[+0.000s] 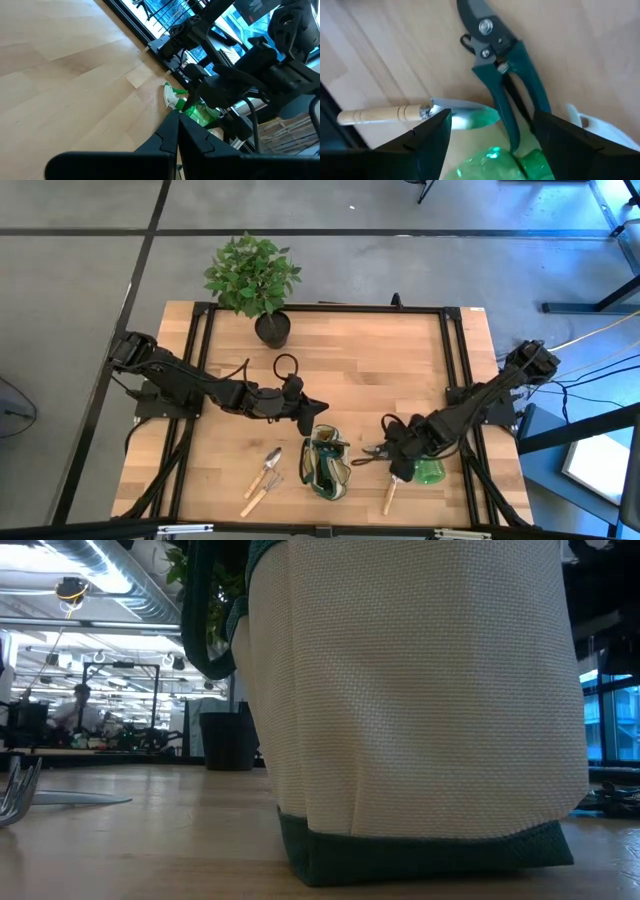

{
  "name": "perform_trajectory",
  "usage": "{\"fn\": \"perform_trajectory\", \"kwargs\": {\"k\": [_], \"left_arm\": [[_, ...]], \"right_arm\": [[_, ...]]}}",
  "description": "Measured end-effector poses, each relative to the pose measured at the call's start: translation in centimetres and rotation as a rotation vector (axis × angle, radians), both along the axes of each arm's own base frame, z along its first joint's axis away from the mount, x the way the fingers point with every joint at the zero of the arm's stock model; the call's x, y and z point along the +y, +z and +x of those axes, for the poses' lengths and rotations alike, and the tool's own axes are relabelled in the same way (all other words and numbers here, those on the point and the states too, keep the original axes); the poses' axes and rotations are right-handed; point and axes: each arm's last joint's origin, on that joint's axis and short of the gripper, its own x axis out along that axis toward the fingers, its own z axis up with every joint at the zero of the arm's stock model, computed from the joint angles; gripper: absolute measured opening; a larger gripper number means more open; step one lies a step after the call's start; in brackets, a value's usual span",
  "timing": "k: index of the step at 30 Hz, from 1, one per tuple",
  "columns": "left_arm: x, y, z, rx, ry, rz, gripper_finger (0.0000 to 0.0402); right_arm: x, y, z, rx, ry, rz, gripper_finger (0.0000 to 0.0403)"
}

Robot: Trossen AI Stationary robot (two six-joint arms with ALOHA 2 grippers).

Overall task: Pick & Place Garden tools in Gardening bag
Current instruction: Put the green spray bottle into the brown gardening bag

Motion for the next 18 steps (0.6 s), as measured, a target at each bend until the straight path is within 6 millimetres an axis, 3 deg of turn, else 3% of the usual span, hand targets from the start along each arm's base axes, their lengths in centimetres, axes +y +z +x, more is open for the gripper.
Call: {"fn": "perform_trajectory", "kwargs": {"k": [4, 10, 14, 18], "left_arm": [[0.2, 0.0, 0.0, 0.000, 0.007, 0.000, 0.0003], [0.4, 0.0, 0.1, -0.001, 0.012, -0.001, 0.0003], [0.4, 0.0, 0.1, -0.001, 0.012, -0.001, 0.0003], [0.4, 0.0, 0.1, -0.001, 0.012, -0.001, 0.0003]], "right_arm": [[-0.4, 0.3, 0.5, 0.025, -0.024, 0.063, 0.0284], [-1.4, 2.4, 1.6, 0.058, -0.123, 0.076, 0.0284], [-3.0, 3.6, 1.5, 0.247, -0.353, 0.107, 0.0279], [-3.9, 3.8, 1.2, 0.383, -0.470, 0.144, 0.0266]]}}
